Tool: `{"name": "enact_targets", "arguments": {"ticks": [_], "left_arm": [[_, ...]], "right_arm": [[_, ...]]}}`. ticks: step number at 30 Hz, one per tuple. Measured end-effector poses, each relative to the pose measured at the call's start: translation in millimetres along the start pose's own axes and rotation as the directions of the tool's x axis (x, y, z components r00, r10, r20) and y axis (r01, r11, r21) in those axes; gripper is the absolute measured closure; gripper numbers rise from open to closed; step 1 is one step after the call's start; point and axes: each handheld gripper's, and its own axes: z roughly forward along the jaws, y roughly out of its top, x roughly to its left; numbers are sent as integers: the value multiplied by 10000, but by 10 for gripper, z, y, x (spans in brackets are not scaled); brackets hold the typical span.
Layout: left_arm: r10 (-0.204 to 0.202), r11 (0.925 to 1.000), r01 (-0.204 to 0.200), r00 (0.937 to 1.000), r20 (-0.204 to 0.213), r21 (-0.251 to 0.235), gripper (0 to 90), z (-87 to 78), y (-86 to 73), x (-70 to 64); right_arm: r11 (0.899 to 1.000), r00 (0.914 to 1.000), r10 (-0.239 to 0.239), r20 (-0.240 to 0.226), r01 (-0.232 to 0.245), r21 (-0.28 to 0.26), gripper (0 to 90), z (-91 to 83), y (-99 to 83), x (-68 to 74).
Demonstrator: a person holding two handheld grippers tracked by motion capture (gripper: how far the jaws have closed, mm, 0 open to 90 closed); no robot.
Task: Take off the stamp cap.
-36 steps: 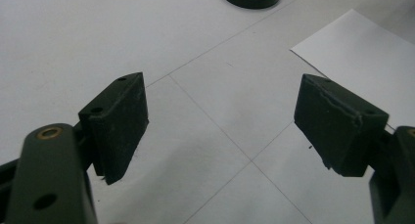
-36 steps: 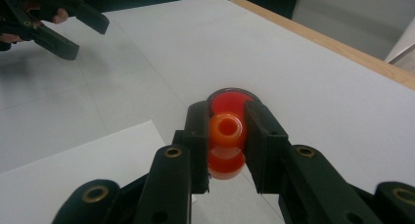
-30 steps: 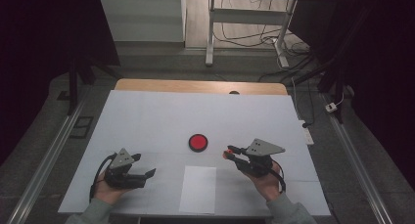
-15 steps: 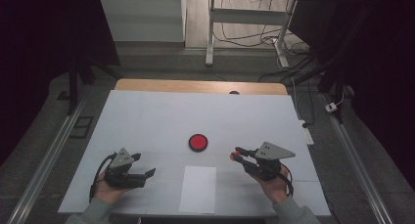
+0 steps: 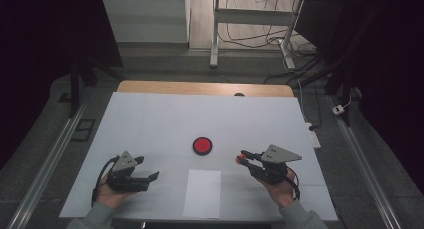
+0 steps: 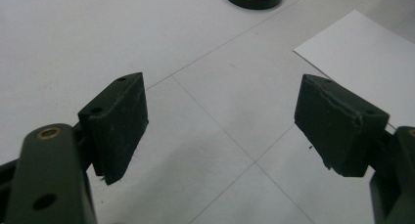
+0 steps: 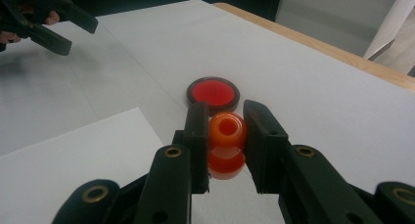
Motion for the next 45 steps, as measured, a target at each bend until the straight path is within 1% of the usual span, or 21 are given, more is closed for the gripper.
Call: {"name": "enact_targets", "arguments": {"ticks": [9, 15, 18, 21, 27, 33, 40, 45], "left_arm": [[207, 9998, -207, 9997, 135, -56, 205, 39, 89, -41], [292, 9996, -290, 9994, 190, -67, 209, 55, 122, -72], [418, 9991, -416, 9988, 274, -66, 211, 80, 168, -109], [661, 9978, -659, 9969, 434, -77, 213, 126, 241, -170], [995, 9950, -994, 9927, 682, -55, 216, 218, 355, -267], [1173, 9931, -1166, 9882, 983, -130, 223, 297, 463, -359], [1460, 9893, -1450, 9806, 1308, -166, 229, 415, 596, -468], [1625, 9867, -1619, 9745, 1546, -162, 233, 516, 676, -541]], "right_arm": [[10000, 10000, -34, -6, 34, 52, 719, 6, -12, -6], [9999, 9999, -105, -35, 105, 56, 719, 8, -1, 11], [9999, 9999, -87, -51, 88, 50, 719, 17, 2, 14], [9999, 9999, -92, -73, 92, 56, 719, 28, 4, 16], [10000, 9999, -67, -126, 68, 22, 719, 39, 5, 23], [10000, 9998, -84, -189, 85, 32, 719, 52, 17, 31], [10000, 9995, 52, -299, -54, -67, 720, 76, 40, 35], [9995, 9987, 242, -454, -252, -207, 720, 92, 52, 28]]}}
